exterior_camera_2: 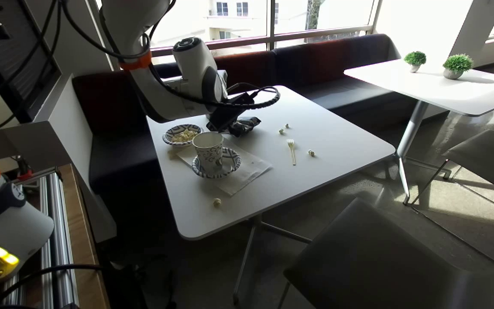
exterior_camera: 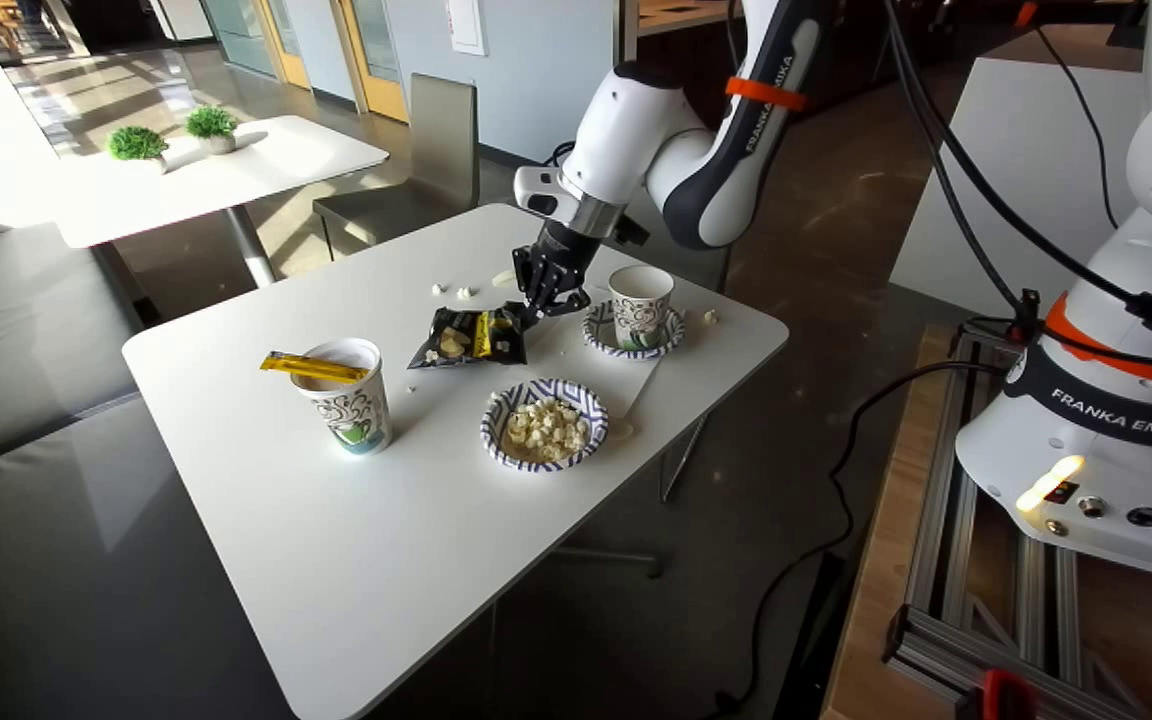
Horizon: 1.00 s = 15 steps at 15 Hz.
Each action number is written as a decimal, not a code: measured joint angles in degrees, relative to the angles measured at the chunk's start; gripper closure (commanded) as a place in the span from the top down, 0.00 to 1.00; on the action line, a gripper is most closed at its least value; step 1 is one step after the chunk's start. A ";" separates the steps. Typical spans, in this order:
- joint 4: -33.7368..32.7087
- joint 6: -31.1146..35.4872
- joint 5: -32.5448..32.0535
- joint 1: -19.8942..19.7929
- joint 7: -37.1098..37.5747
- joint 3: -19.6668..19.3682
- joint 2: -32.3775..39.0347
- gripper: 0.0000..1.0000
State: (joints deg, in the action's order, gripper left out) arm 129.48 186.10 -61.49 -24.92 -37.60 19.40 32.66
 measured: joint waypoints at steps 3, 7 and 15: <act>-0.37 0.00 -0.28 0.03 -0.10 -0.60 0.21 0.00; -1.37 0.69 -0.72 0.27 -0.61 -1.15 1.40 0.00; -3.37 4.73 -1.27 2.02 -2.01 -2.84 4.06 0.00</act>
State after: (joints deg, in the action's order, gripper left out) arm 126.12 190.83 -62.76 -22.91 -39.61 16.57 36.72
